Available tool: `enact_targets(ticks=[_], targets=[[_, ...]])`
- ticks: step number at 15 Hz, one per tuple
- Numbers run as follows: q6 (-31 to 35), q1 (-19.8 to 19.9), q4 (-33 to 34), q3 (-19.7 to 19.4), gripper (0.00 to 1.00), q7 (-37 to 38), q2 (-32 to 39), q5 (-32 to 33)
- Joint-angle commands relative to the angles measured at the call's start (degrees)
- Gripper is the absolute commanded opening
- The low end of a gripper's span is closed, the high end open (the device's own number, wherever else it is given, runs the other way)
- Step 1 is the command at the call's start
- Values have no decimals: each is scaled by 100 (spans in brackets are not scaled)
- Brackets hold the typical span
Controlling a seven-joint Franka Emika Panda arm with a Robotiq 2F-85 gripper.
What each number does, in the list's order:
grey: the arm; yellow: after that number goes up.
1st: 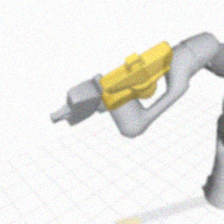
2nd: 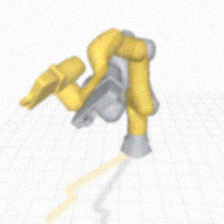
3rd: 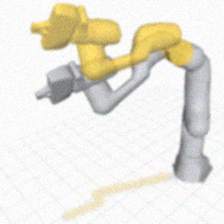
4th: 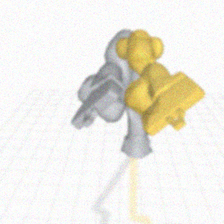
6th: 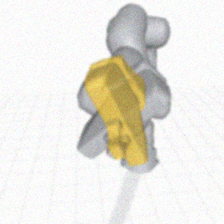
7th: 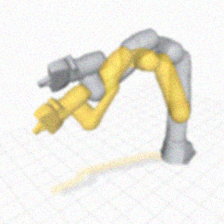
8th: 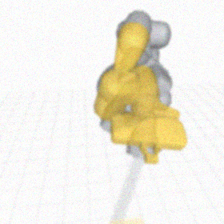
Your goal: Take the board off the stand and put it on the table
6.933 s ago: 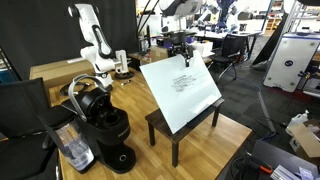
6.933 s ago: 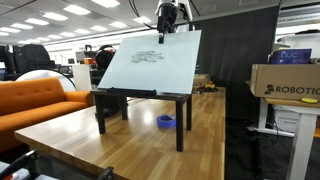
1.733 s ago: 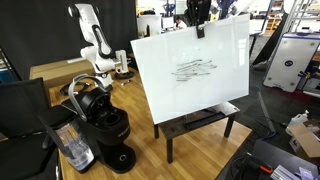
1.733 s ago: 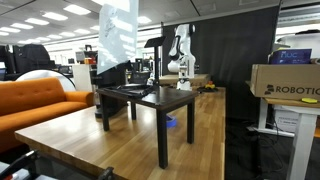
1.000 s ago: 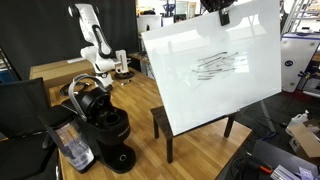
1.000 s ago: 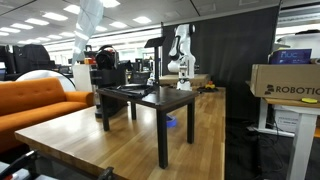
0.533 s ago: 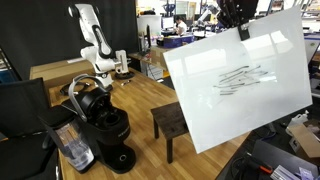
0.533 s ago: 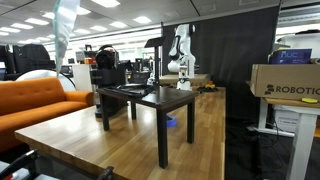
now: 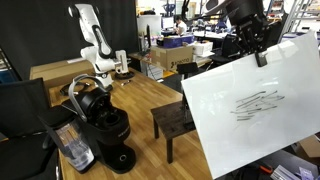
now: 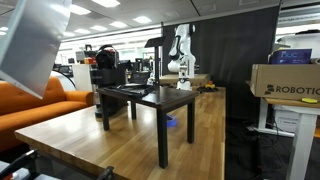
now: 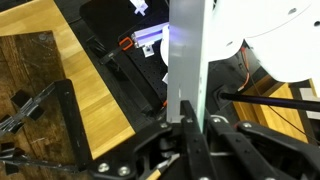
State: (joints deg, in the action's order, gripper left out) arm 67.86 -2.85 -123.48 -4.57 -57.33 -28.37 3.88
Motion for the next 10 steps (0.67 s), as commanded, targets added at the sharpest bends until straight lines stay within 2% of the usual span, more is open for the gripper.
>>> enact_targets(ticks=[1, 6, 10], targets=[[621, -64, -650, -170, 2, -8, -674, 19], [1531, -63, -1467, -411, 2, -59, -1304, 13], [2006, -90, -1874, -580, 2, -233, -1527, 15]])
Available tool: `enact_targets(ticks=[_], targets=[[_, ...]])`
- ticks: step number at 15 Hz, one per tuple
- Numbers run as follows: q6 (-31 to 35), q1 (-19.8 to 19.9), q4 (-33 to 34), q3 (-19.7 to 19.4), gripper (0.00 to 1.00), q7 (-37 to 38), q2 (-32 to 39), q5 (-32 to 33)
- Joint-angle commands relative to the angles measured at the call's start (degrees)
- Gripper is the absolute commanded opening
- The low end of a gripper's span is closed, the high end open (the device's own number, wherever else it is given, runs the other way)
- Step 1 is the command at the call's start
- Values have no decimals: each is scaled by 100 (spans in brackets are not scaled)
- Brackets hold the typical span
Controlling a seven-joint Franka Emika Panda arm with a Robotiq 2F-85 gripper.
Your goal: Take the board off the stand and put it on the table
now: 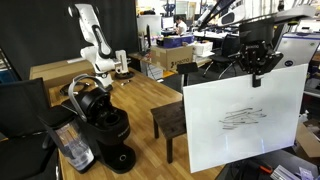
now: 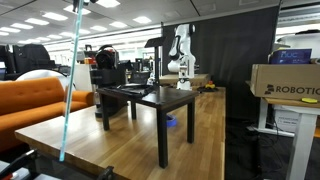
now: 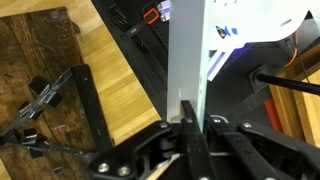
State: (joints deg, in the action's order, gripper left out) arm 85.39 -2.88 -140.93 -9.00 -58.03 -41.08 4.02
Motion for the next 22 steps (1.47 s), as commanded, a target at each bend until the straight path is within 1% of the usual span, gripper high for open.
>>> enact_targets(ticks=[1, 8, 13, 19, 22], targets=[[348, -94, -198, -180, 2, -240, -273, 4], [1055, -71, -501, -429, 2, -882, -161, 8], [1579, -43, -511, -599, 2, -1488, 136, -25], [2204, 41, -471, -756, 2, -2156, 648, -80], [2637, 89, -395, -787, 2, -2231, 1084, -158]])
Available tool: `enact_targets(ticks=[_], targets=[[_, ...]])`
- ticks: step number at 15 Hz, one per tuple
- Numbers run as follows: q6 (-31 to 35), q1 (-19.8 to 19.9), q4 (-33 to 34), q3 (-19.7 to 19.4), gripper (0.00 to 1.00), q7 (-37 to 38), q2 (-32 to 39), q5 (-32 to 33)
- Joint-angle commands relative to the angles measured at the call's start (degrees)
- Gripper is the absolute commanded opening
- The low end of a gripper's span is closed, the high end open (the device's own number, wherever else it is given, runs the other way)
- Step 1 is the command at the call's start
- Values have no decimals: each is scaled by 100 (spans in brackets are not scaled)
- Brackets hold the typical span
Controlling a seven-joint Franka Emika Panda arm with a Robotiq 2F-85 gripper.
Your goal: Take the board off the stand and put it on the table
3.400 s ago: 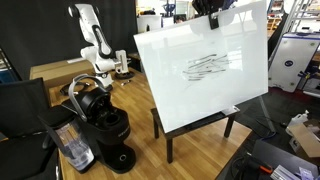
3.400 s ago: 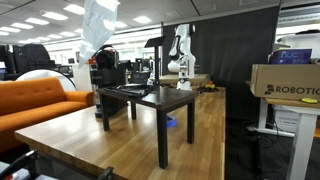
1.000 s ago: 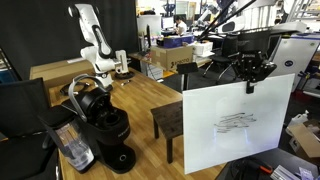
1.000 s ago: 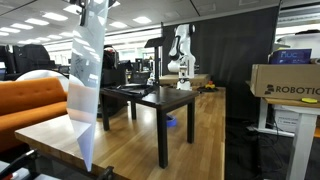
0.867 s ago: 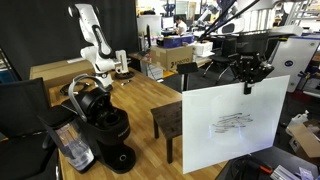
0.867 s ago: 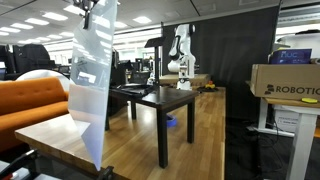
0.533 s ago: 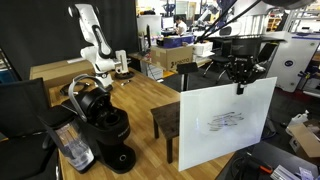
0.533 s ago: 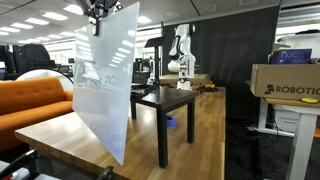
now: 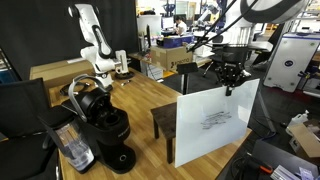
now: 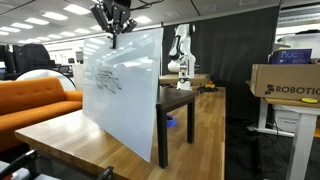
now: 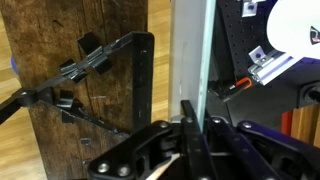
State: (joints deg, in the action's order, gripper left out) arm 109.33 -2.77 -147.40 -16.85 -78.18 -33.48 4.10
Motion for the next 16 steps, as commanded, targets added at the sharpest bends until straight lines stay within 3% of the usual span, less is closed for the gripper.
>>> enact_targets(ticks=[1, 4, 16], targets=[[402, 83, 289, -10, 2, -226, 487, -204], [818, 113, 336, -7, 2, -278, 859, -257], [950, 203, 627, 75, 2, -498, 1544, -492]])
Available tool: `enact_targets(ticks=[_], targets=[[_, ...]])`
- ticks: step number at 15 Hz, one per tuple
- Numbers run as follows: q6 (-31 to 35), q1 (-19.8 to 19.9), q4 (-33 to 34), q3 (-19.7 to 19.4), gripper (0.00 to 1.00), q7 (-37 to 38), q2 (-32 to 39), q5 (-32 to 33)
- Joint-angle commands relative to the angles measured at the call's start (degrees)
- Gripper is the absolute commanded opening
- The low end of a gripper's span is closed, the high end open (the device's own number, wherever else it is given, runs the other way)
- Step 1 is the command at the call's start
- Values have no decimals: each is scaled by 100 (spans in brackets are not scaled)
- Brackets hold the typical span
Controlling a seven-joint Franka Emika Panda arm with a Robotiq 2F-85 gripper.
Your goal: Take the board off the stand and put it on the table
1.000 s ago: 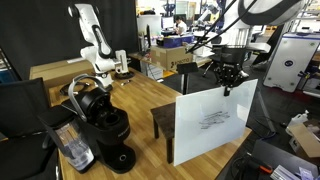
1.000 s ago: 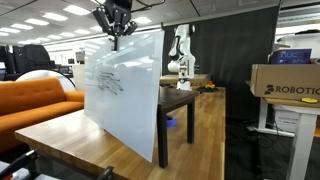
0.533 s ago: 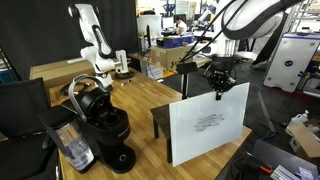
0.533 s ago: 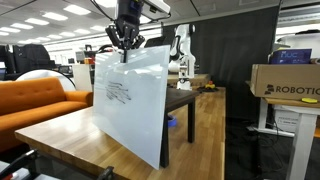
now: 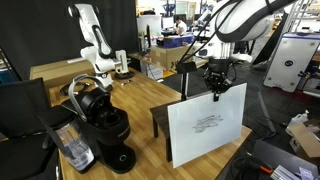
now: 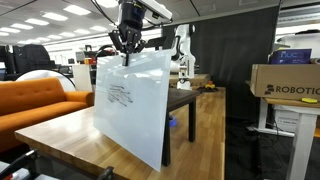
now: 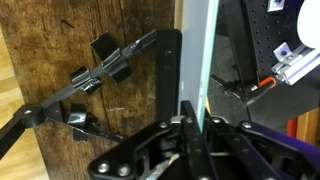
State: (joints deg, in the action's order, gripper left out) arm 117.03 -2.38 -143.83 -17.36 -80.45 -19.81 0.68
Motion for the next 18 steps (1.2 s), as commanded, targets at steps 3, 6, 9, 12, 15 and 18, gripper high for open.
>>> enact_targets(ticks=[3, 6, 9, 12, 15, 18], targets=[[247, 182, 319, 152, 2, -331, 258, -144], [351, 193, 344, 170, 2, -401, 330, -133], [422, 195, 372, 176, 2, -479, 398, -145], [441, 209, 392, 187, 2, -502, 451, -149], [431, 227, 393, 190, 2, -532, 484, -151], [438, 244, 382, 185, 2, -546, 493, -166]])
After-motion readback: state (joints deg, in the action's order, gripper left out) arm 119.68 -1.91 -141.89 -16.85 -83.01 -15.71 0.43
